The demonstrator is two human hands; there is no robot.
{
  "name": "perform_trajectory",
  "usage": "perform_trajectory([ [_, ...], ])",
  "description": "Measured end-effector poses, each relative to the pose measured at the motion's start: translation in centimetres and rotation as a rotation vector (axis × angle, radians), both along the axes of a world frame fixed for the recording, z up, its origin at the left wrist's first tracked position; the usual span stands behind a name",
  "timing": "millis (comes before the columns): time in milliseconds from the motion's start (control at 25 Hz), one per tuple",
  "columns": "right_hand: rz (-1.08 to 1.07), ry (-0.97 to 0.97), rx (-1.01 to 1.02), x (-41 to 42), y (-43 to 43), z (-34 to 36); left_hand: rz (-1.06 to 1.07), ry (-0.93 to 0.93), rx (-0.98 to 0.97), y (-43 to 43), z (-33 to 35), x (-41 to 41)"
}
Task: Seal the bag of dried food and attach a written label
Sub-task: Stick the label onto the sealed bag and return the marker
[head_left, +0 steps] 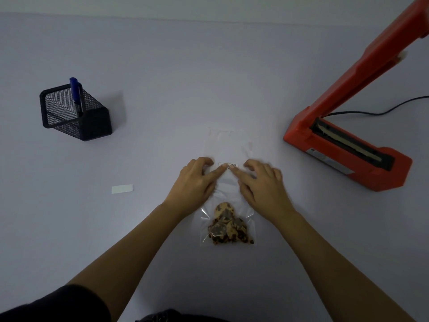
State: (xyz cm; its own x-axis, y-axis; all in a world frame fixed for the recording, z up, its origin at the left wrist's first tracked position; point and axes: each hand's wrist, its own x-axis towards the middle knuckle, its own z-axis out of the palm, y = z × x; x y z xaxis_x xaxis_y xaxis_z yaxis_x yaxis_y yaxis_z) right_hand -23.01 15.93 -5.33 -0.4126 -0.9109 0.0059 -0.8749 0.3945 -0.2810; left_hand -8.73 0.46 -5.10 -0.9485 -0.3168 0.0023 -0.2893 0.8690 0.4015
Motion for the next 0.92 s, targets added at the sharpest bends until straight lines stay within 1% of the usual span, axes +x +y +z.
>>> perform_trajectory([
  [80,0.007,0.018,0.011,0.0,-0.1,0.0,-0.003,-0.010,-0.012,0.0,-0.1,0.0],
  [240,-0.036,0.001,0.007,0.2,0.1,-0.3,0.077,0.009,0.052,0.4,-0.1,-0.3],
  [400,-0.011,0.017,0.012,0.1,0.1,-0.1,0.049,-0.031,0.006,0.7,0.1,-0.5],
  [600,-0.035,0.028,-0.008,0.3,0.1,-0.5,0.132,-0.012,0.070,0.8,-0.4,-0.6],
  [760,-0.024,0.023,-0.025,0.3,0.2,-0.6,0.099,-0.018,0.001,1.0,-0.2,-0.5],
  [920,-0.036,0.033,-0.002,0.3,0.2,-0.8,0.132,-0.038,-0.040,1.3,-0.1,-0.7],
])
